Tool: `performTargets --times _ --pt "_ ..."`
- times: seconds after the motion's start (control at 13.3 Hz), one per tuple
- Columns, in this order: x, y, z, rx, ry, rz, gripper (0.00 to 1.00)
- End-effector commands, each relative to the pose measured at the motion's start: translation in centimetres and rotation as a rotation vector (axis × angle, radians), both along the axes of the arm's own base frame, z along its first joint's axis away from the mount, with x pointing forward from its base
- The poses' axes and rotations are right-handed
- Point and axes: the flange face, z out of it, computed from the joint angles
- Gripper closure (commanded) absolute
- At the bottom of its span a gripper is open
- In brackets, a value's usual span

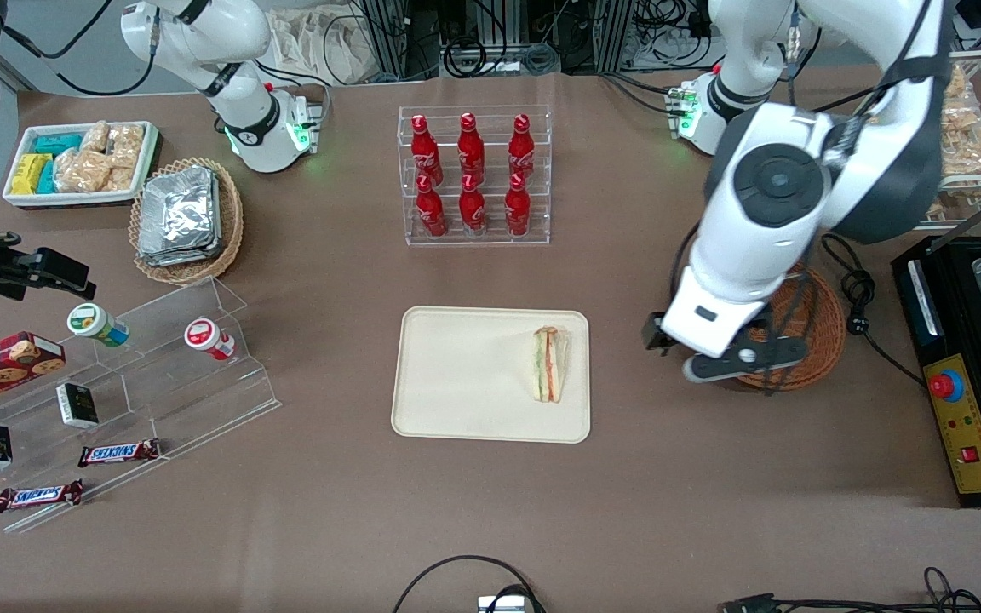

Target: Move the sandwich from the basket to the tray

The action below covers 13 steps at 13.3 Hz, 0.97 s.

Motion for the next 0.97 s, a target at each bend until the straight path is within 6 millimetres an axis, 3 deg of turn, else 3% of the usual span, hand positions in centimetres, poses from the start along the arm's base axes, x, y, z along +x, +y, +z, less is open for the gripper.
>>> performTargets --times 0.0,0.3,0.6,0.75,0.9 --pt "-0.6 3.6 1.9 0.022 0.018 -0.023 0.0" --pt "-0.1 8.2 3.5 -0.023 0.022 -0.007 0.0" --pt "-0.6 10.2 5.1 -0.017 0.027 -0.036 0.0" --pt "-0.4 13.2 6.0 -0.024 0.022 -0.003 0.0" --pt "-1.0 13.7 7.4 -0.042 0.011 -0.049 0.0"
